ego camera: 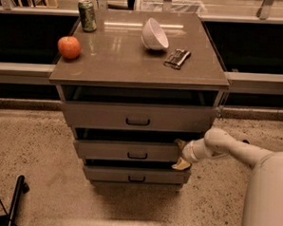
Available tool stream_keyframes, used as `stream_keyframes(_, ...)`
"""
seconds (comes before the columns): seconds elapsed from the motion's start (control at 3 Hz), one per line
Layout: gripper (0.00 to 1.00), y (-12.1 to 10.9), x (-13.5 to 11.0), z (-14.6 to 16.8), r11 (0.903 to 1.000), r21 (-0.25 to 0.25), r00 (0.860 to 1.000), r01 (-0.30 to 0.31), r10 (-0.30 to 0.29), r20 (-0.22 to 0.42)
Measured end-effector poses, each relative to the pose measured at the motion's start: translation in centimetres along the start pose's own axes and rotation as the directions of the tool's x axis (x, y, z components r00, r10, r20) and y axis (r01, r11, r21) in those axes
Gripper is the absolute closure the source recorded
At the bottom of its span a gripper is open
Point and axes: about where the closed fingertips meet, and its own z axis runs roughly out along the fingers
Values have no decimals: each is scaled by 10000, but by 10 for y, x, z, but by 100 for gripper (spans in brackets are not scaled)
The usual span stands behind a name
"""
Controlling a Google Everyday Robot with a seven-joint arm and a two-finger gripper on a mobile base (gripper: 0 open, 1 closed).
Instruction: Open middle drawer
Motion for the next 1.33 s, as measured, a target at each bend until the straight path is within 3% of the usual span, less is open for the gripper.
stream_keyframes(0.67, 86, 11, -26, -8, 9977, -32, 9977, 678, -678, 92)
stream_keyframes(1.0, 85, 9, -28, -13, 9977, -33, 9977, 678, -677, 93)
stream_keyframes(1.33, 62, 36, -36, -15, 9974, -430, 9964, 585, -556, 646)
